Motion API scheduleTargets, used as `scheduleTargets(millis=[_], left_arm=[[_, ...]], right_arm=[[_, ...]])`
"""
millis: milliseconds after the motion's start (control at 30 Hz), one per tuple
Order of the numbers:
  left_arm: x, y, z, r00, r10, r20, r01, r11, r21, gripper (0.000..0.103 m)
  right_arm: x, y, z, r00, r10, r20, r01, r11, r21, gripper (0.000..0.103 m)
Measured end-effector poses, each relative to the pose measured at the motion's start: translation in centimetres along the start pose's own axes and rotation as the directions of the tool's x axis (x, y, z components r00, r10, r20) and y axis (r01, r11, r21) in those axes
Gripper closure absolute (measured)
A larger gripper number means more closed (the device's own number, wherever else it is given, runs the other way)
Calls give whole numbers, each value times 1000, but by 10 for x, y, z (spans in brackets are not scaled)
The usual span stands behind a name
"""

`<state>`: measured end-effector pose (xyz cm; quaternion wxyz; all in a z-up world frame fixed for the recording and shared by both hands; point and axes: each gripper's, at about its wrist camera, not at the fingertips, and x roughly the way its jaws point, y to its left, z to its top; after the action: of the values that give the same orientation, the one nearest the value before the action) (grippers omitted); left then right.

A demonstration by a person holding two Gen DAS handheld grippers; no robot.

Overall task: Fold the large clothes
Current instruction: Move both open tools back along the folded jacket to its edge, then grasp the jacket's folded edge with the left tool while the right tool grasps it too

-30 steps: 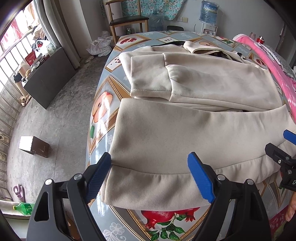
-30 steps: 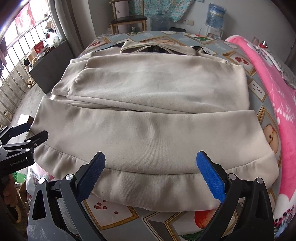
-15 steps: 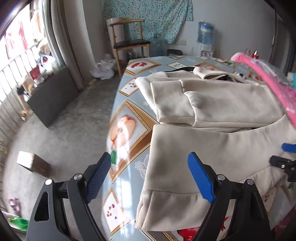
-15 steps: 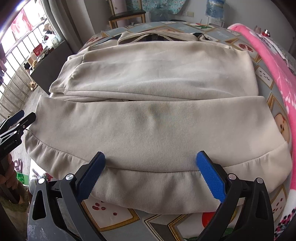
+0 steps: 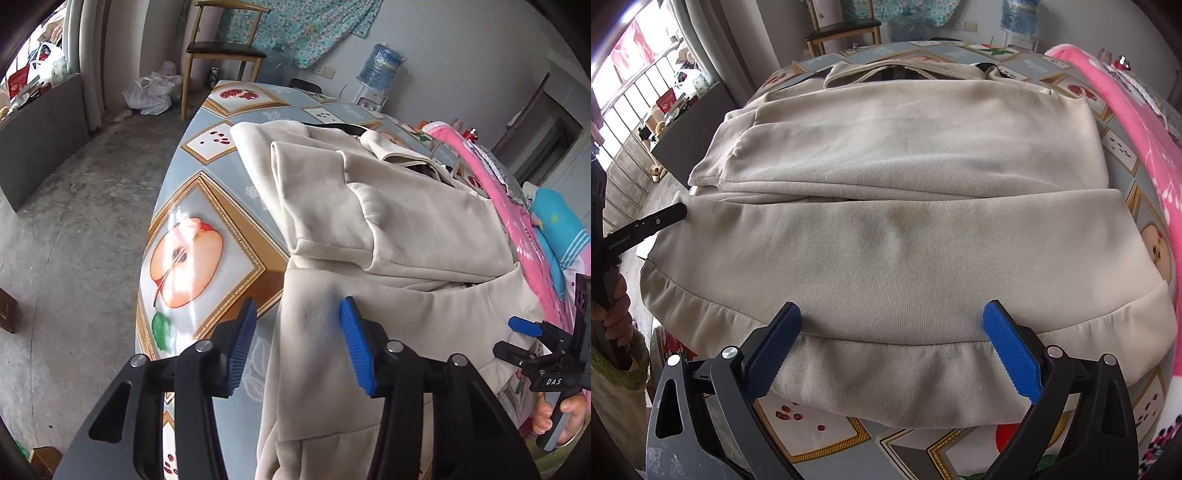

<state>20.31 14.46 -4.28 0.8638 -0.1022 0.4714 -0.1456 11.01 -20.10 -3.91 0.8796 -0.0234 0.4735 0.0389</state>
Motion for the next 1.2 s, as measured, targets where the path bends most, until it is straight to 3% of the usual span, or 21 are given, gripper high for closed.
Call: scheduleTargets(millis=[100,233,367,433,533,600,733,900,1200], left_arm=[[0,0,4,999,-34,6,34,999,9,58],[2,1,9,990,-140,-18,140,990,3,58],[12,1,12,992,-123,-36,123,992,-4,59],[9,-1,12,993,-119,-18,119,993,5,69],[-7,-14,8,995,-92,36,89,993,79,77],[-19,-23,3,994,-91,64,81,987,140,77],[-31,-33,-10,980,-199,26,190,963,191,77],[-20,-41,-18,992,-127,-23,129,960,248,77],[3,-36,-10,999,-8,-40,17,972,235,74]], right_arm=[[1,0,0,1000,-4,-1,4,1000,-3,7],[1,0,0,1000,-5,-2,5,1000,-4,7],[1,0,0,1000,-5,-3,5,1000,-5,7],[1,0,0,1000,-5,-3,5,1000,-4,7],[1,-1,0,1000,-5,-3,5,1000,-6,7],[1,-1,0,1000,-5,-3,5,1000,-7,7],[1,-1,0,1000,-1,-3,1,1000,-6,7],[1,-2,-1,1000,0,-1,0,1000,-5,7],[0,-2,-1,1000,2,3,-2,1000,-4,7]])
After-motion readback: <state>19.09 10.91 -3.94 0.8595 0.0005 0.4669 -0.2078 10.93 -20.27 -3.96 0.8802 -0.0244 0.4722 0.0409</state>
